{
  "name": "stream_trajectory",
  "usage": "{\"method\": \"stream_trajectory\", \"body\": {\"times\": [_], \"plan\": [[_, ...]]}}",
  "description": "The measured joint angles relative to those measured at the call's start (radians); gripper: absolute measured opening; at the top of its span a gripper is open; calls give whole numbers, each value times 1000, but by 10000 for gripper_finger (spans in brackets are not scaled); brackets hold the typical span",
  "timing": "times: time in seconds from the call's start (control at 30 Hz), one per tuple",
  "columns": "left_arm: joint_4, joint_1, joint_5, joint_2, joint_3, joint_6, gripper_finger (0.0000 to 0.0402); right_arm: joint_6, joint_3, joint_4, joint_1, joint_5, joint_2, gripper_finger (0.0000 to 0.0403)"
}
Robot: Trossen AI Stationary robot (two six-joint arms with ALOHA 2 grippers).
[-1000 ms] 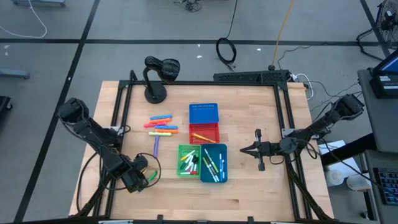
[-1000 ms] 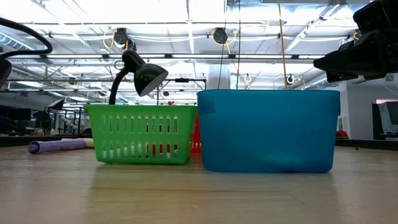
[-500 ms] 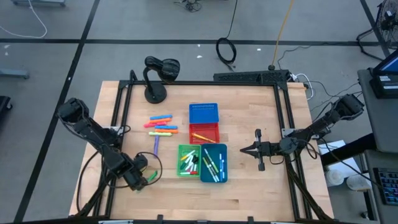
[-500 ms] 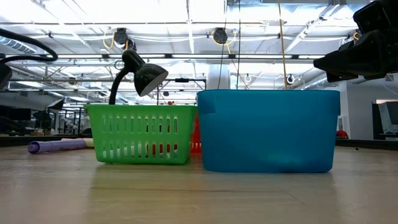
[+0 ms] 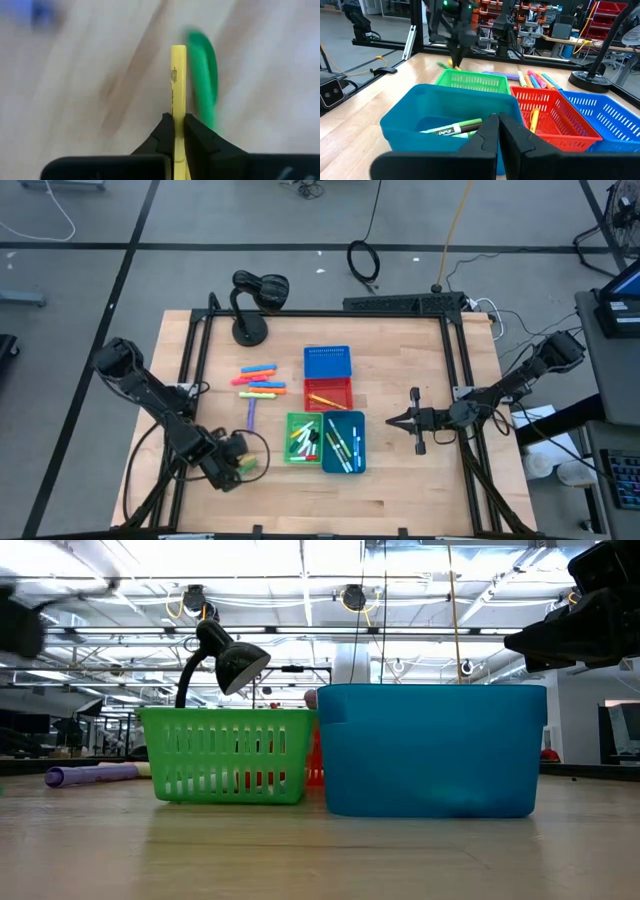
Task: Pick & Place Markers
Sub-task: Put the yellow pen into the red bin
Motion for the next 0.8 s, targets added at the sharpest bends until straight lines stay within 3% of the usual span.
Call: {"method": "stream_trajectory", "body": {"times": [0.3,0.53,0.7,0.8], "plan": [[-35,37,-209,-89,121,205,20,-1,0,0,0,3,0,0],[-19,117,-468,-118,213,556,23,-3,0,0,0,3,0,0],[115,223,-508,-118,267,908,25,-4,0,0,0,3,0,0],[221,312,-469,-118,288,1094,19,-4,0,0,0,3,0,0]]}}
